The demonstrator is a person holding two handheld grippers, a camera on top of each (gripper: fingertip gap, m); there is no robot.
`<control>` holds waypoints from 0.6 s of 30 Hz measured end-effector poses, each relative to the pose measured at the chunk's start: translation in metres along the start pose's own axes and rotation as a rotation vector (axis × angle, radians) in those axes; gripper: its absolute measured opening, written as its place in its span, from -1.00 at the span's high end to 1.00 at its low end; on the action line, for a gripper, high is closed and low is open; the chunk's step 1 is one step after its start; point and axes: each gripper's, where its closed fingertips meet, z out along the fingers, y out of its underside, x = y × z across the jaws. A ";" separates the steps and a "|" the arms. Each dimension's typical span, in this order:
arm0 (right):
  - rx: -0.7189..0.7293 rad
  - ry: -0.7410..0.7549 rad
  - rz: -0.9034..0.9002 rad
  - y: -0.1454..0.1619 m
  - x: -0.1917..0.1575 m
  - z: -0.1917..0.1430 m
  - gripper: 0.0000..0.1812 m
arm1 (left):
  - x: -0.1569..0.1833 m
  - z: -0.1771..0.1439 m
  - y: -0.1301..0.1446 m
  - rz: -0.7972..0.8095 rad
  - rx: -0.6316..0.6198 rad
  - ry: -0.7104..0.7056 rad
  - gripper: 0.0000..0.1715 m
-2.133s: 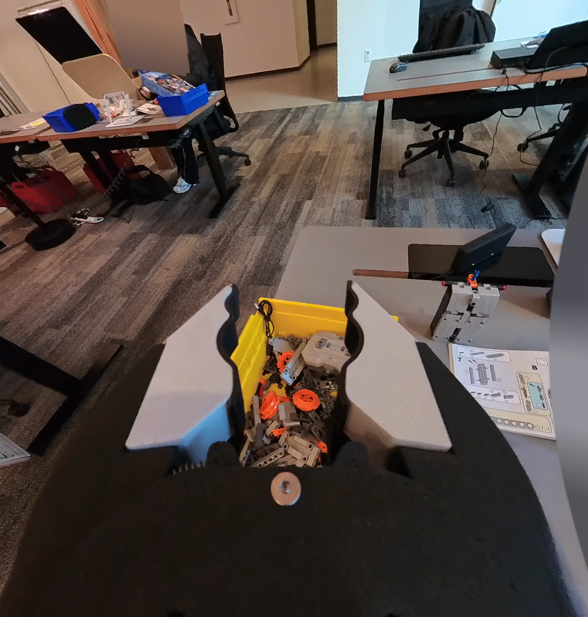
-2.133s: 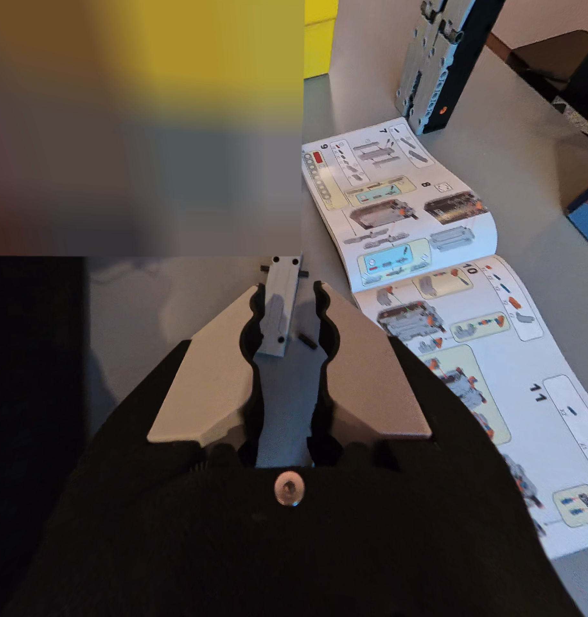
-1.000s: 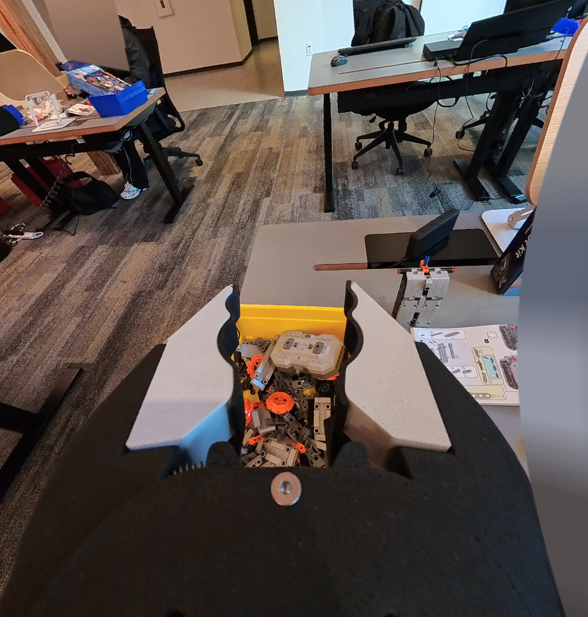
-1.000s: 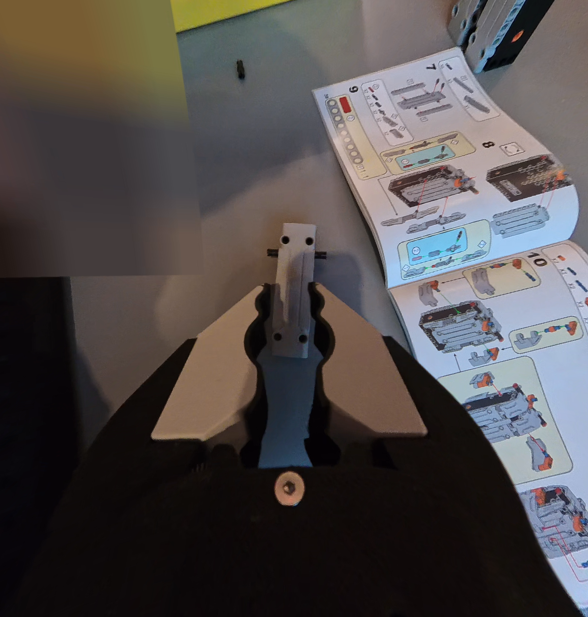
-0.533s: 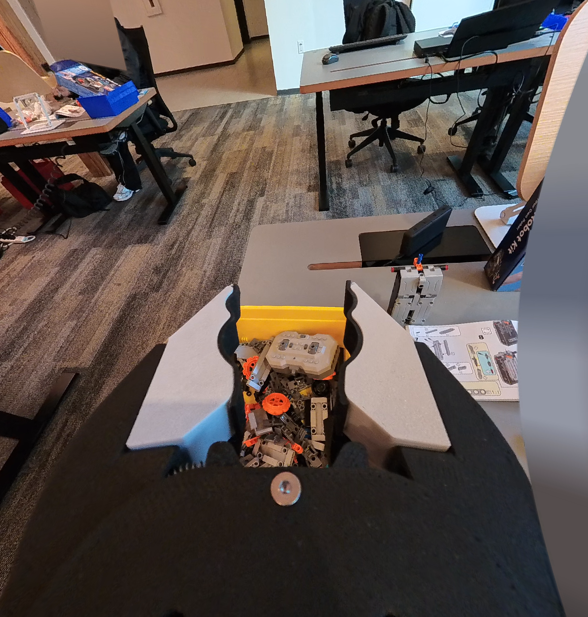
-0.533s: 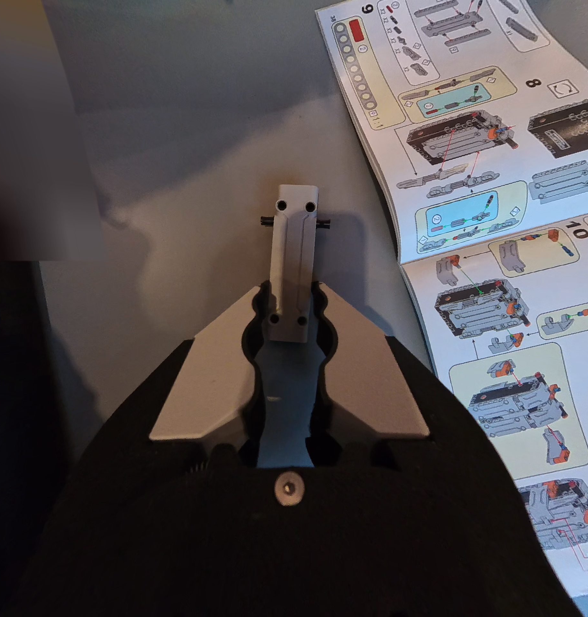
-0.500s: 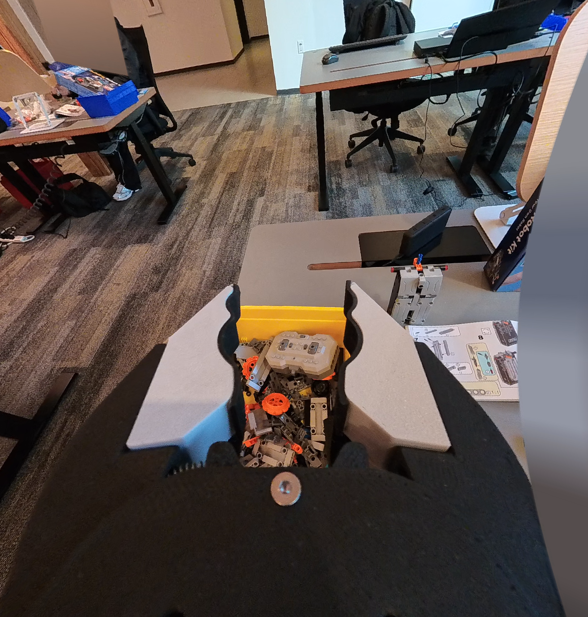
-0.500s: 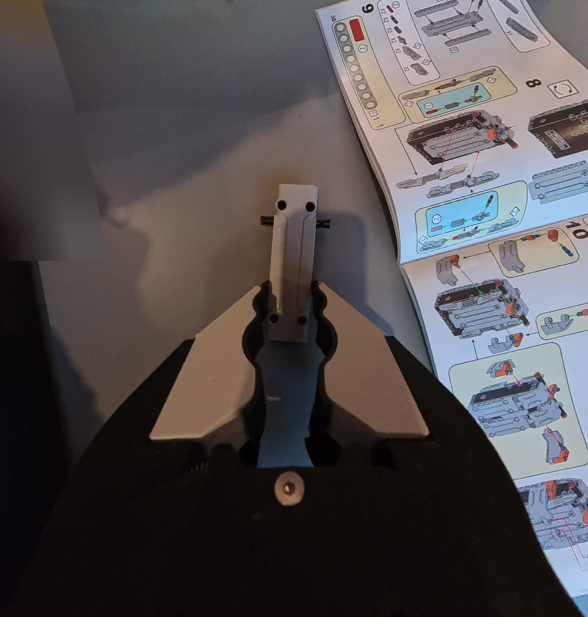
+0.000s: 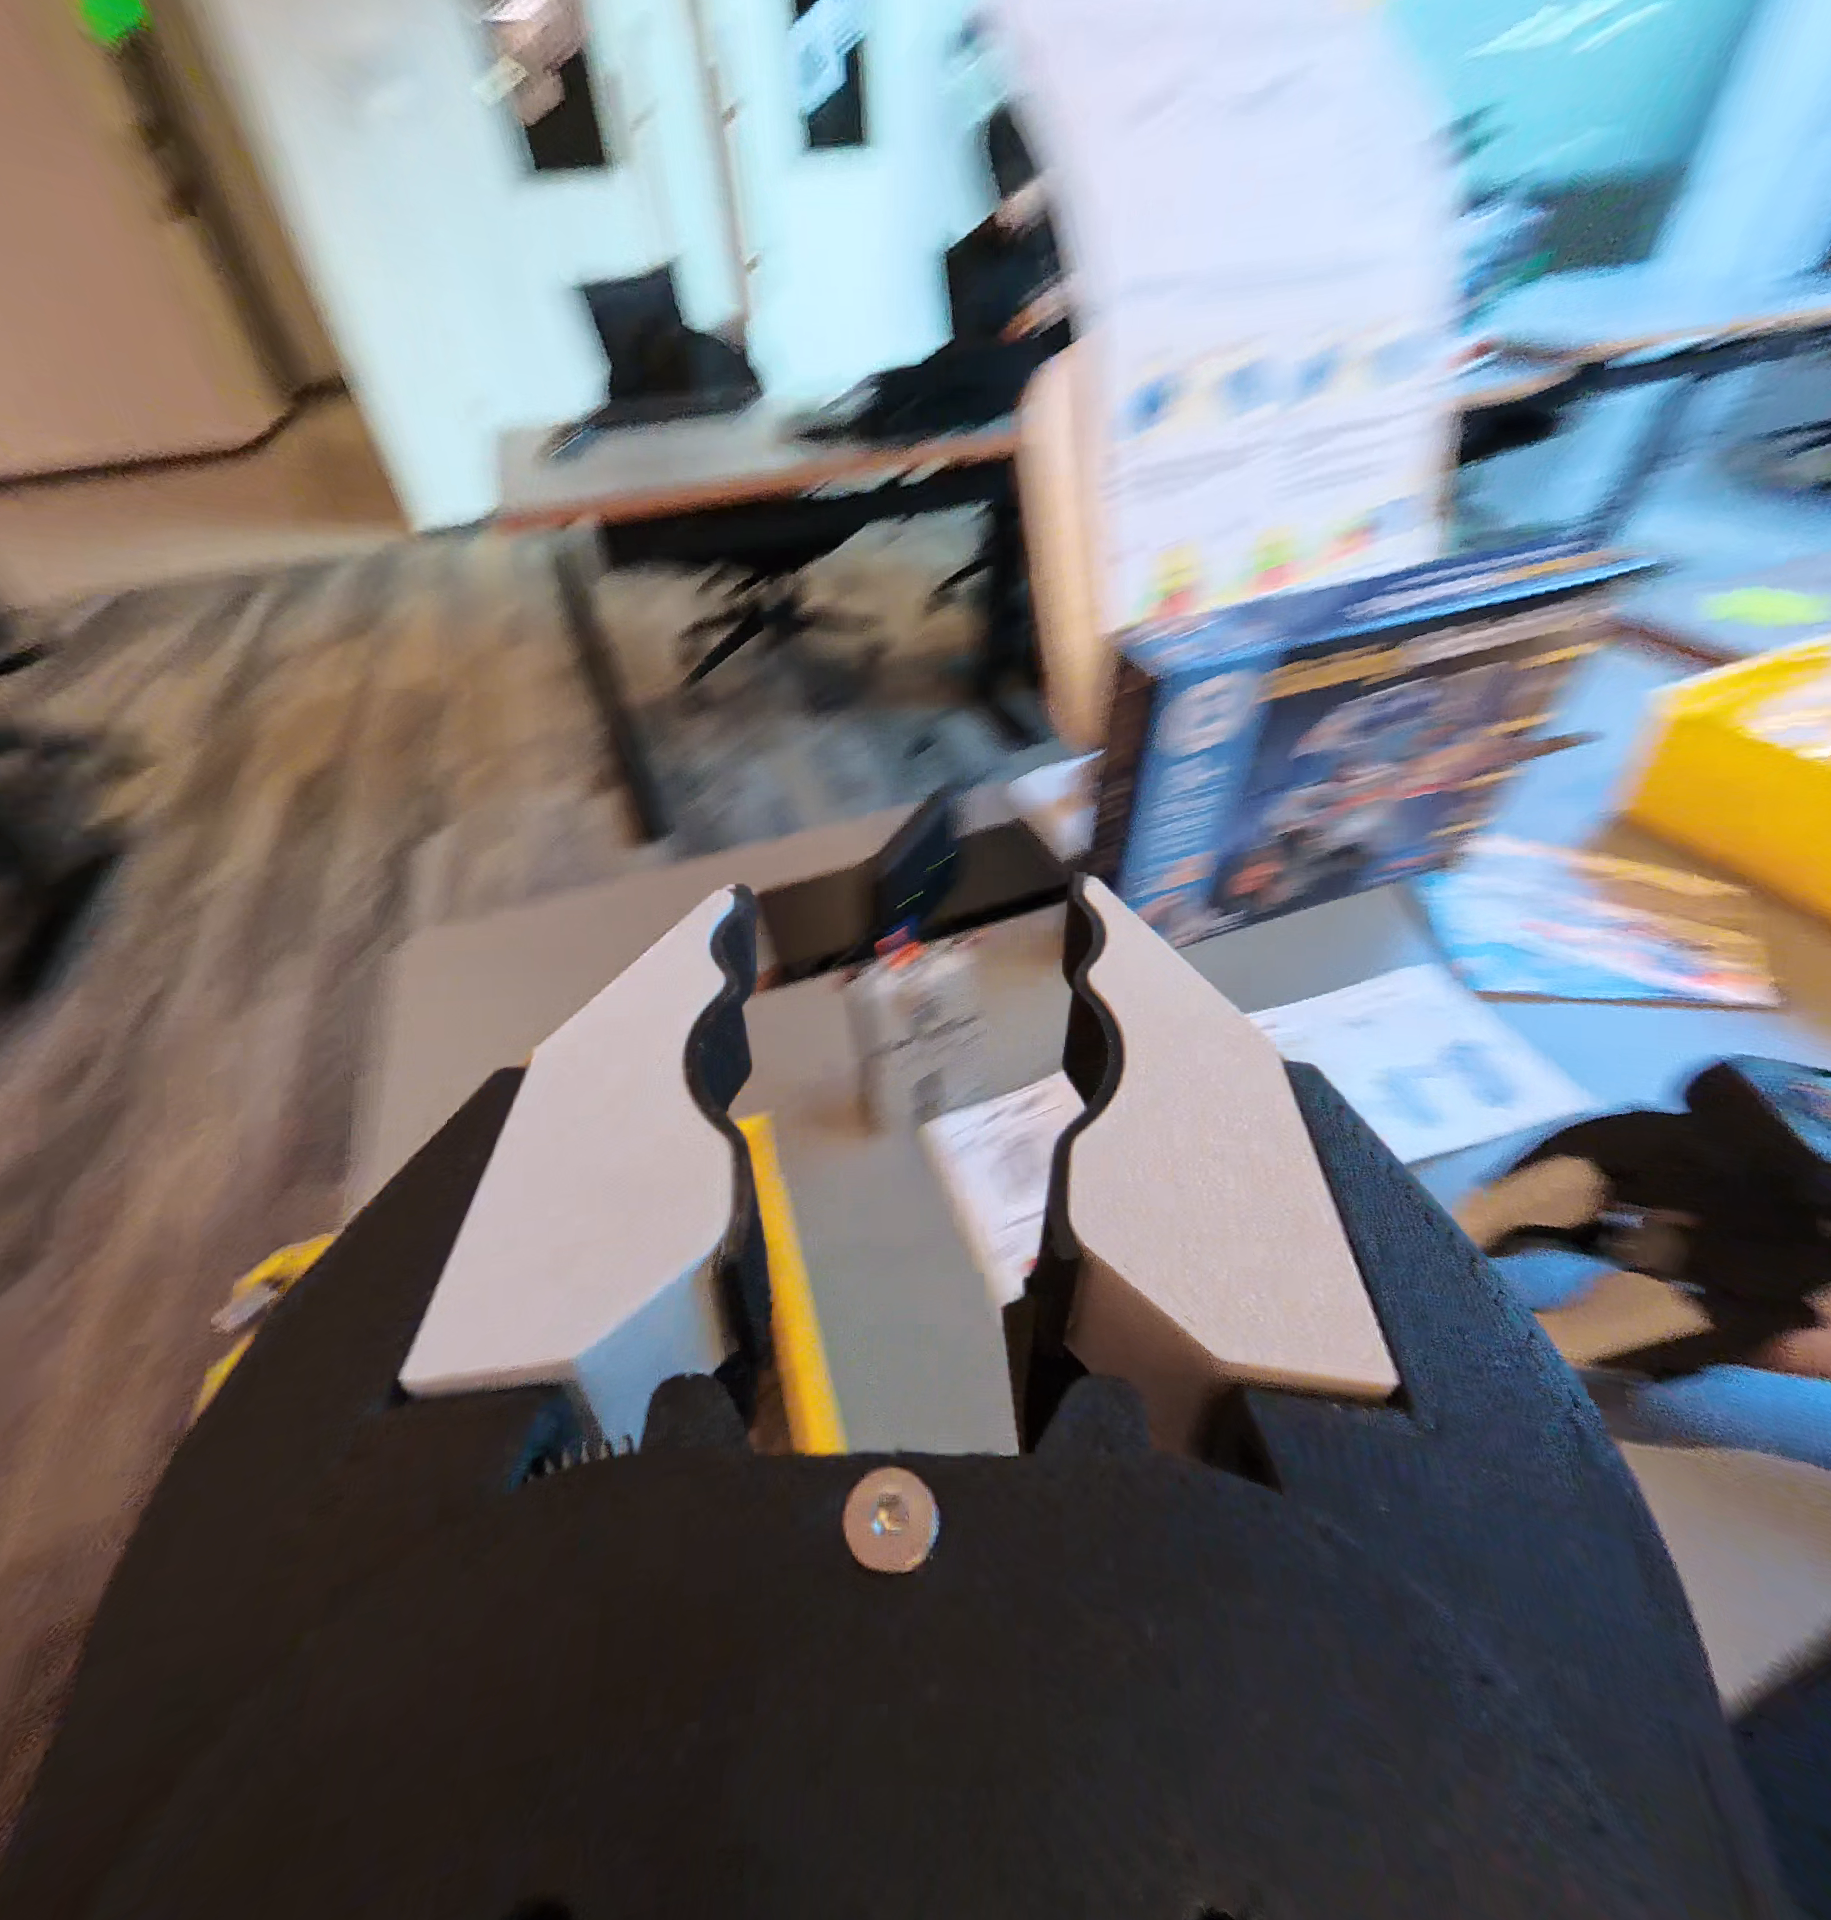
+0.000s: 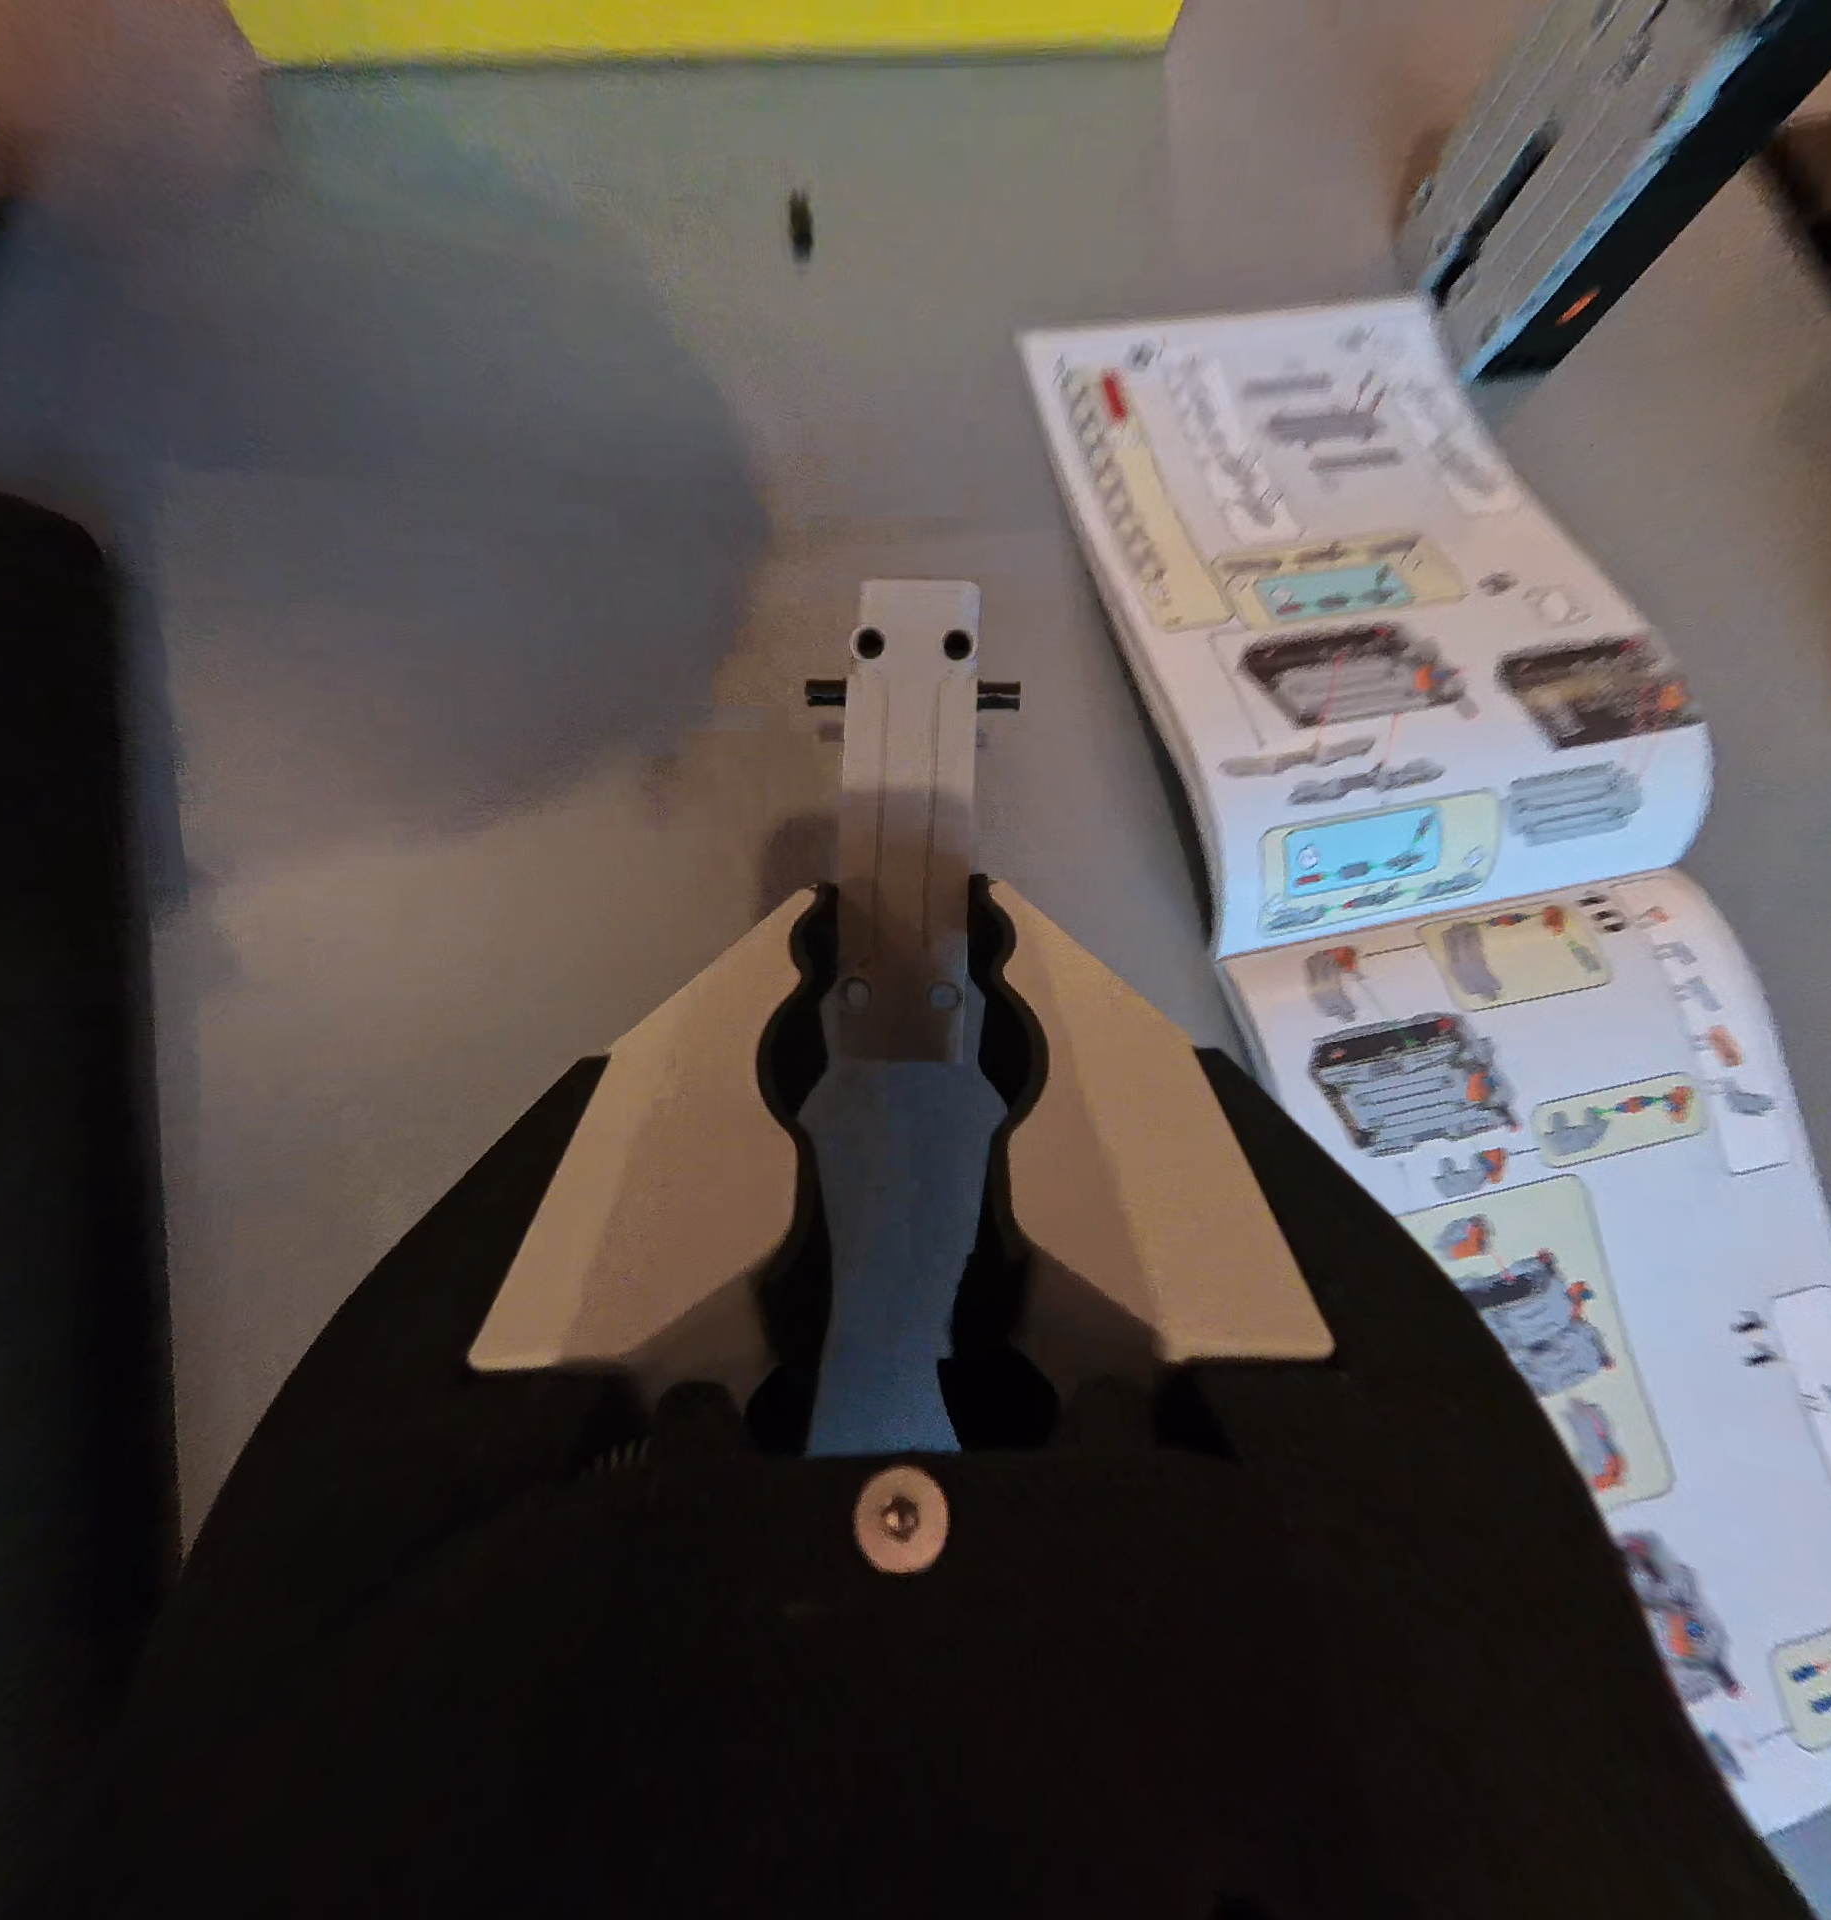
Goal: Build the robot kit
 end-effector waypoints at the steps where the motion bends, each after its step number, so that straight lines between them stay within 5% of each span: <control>1: 0.059 0.042 -0.012 -0.011 0.005 -0.007 0.74 | 0.015 -0.001 -0.008 -0.005 0.035 0.068 0.31; 6: 0.411 0.289 -0.066 -0.074 0.031 -0.075 0.73 | 0.083 -0.012 -0.036 -0.186 0.218 0.373 0.28; 11: 0.774 0.270 0.088 -0.127 0.031 -0.153 0.73 | 0.134 0.001 0.004 -0.326 0.150 0.423 0.10; 18: 0.905 0.369 0.011 -0.162 0.040 -0.206 0.73 | 0.198 0.028 0.007 -0.531 0.181 0.659 0.23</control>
